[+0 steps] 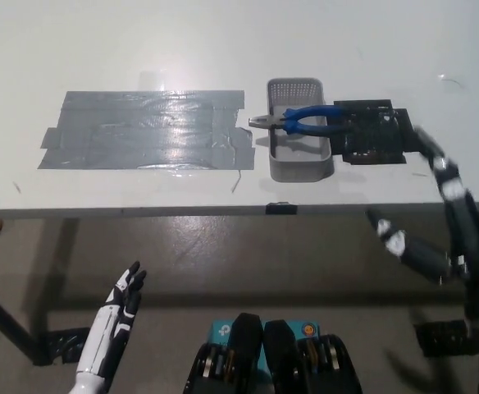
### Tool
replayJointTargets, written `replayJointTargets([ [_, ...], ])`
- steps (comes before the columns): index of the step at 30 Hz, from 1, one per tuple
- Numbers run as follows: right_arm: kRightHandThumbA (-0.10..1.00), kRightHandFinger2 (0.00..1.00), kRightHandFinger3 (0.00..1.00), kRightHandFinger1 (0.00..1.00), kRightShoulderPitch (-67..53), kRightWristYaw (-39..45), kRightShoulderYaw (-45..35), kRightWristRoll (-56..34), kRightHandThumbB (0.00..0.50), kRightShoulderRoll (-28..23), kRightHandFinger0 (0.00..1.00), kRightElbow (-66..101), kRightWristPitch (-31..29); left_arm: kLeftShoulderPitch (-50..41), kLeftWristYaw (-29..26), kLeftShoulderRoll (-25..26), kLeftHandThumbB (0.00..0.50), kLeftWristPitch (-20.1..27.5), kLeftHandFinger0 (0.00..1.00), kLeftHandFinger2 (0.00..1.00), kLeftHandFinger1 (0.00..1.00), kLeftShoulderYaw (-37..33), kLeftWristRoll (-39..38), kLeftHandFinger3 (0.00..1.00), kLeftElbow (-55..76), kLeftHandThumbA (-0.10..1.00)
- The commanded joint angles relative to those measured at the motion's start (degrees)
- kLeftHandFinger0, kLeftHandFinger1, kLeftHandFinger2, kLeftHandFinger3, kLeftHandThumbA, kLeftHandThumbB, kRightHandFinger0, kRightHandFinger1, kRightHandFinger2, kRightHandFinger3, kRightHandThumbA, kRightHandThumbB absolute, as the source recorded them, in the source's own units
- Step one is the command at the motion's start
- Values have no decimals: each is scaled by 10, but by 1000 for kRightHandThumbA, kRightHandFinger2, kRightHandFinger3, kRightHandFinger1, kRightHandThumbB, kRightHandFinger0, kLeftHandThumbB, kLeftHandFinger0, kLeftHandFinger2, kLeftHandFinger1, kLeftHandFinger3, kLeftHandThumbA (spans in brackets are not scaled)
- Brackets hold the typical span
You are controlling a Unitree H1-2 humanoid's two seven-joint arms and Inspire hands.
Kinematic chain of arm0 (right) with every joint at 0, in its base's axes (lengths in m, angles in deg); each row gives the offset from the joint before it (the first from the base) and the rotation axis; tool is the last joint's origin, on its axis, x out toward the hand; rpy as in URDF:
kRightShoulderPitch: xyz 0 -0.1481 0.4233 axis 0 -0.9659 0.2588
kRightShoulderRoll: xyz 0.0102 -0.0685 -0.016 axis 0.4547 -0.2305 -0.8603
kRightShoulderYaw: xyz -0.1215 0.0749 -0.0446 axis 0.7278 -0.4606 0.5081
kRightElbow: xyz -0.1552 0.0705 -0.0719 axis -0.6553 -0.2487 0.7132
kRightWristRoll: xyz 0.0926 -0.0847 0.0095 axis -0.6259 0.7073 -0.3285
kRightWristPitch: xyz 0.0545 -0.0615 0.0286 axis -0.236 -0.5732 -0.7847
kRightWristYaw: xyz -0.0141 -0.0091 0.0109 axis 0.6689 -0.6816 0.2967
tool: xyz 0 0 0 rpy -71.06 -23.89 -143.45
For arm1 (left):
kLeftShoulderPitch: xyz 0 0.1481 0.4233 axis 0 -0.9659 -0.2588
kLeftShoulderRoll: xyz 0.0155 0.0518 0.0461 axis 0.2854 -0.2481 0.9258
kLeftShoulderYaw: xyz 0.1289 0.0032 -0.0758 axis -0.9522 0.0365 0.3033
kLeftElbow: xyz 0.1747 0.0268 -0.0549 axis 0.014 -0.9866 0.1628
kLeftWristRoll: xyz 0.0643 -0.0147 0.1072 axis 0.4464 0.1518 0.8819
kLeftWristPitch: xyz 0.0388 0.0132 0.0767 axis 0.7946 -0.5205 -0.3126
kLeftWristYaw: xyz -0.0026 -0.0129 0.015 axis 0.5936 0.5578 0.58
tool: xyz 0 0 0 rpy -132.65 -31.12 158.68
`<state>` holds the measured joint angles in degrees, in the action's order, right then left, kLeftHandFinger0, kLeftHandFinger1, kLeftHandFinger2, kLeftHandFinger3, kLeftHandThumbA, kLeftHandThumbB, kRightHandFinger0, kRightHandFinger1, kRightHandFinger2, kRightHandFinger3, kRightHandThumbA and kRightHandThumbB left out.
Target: The robot picks the blue plier placed on top of the container and places it on the grey area of the table
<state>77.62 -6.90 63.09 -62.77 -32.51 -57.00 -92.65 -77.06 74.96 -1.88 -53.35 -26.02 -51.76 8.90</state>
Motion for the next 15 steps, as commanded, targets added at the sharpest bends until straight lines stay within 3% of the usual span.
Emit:
replayJointTargets([
  [1, 809, 1000, 1000, 1000, 129, 127, 48, 40, 250, -59, 1000, 3, 156, 1, -10, 8, 172, 13, 1000, 1000, 1000, 9, 4, 1000, 28, 1000],
  [3, 855, 1000, 1000, 1000, 166, 146, 70, 54, 255, -70, 1000, -19, 179, -2, -8, 11, 170, 12, 1000, 1000, 1000, 11, 1, 1000, 31, 1000],
  [8, 841, 1000, 1000, 1000, 314, 200, 121, 58, 272, -86, 1000, -175, 225, 2, -6, 14, 168, 11, 1000, 1000, 1000, 14, 0, 1000, 29, 1000],
  [12, 872, 1000, 1000, 1000, 392, 216, 159, 74, 293, -79, 1000, -293, 219, 0, -5, 13, 176, 7, 1000, 1000, 1000, 13, 0, 1000, 32, 1000],
  [15, 843, 1000, 1000, 1000, 448, 213, 180, 80, 311, -60, 1000, -393, 211, 2, -6, 13, 142, 12, 1000, 1000, 1000, 13, 1, 1000, 30, 1000],
])
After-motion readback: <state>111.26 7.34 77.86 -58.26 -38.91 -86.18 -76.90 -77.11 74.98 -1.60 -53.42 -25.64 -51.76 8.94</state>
